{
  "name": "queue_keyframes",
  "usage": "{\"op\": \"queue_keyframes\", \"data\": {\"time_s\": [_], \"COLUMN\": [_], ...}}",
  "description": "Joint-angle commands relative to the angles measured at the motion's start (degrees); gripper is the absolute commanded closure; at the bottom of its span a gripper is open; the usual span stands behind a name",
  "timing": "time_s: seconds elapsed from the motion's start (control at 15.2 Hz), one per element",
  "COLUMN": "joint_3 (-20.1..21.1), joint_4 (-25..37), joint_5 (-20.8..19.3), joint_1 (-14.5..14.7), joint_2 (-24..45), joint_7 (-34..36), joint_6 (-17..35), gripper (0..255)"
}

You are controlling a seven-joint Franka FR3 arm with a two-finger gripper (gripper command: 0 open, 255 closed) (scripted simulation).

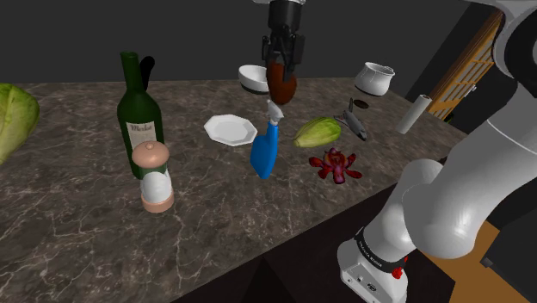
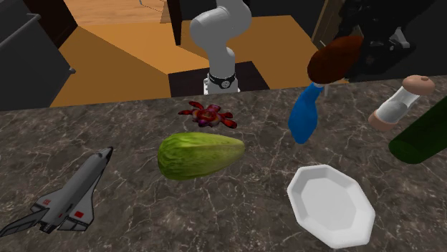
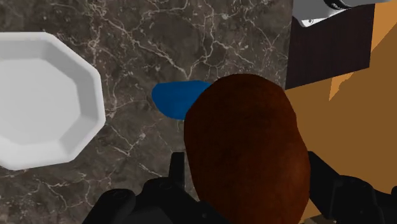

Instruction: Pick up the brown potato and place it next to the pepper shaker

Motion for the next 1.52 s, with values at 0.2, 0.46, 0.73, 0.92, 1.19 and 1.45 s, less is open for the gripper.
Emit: {"op": "queue_keyframes", "data": {"time_s": [0.2, 0.46, 0.73, 0.92, 1.19, 1.45], "joint_3": [3.90, 7.11, 10.26, 12.81, 12.89, 12.98], "joint_4": [-3.03, -4.26, -4.45, -3.82, -7.26, -10.46], "joint_5": [1.84, 3.53, 5.25, 6.56, 6.52, 6.52], "joint_1": [3.14, 5.61, 8.08, 10.11, 10.14, 10.17], "joint_2": [-2.22, -3.05, -2.92, -2.11, -2.46, -2.59], "joint_7": [7.12, 12.63, 18.02, 22.37, 21.71, 21.05], "joint_6": [2.04, 3.54, 5.08, 6.34, 9.37, 12.36], "gripper": [255, 255, 255, 255, 255, 255]}}
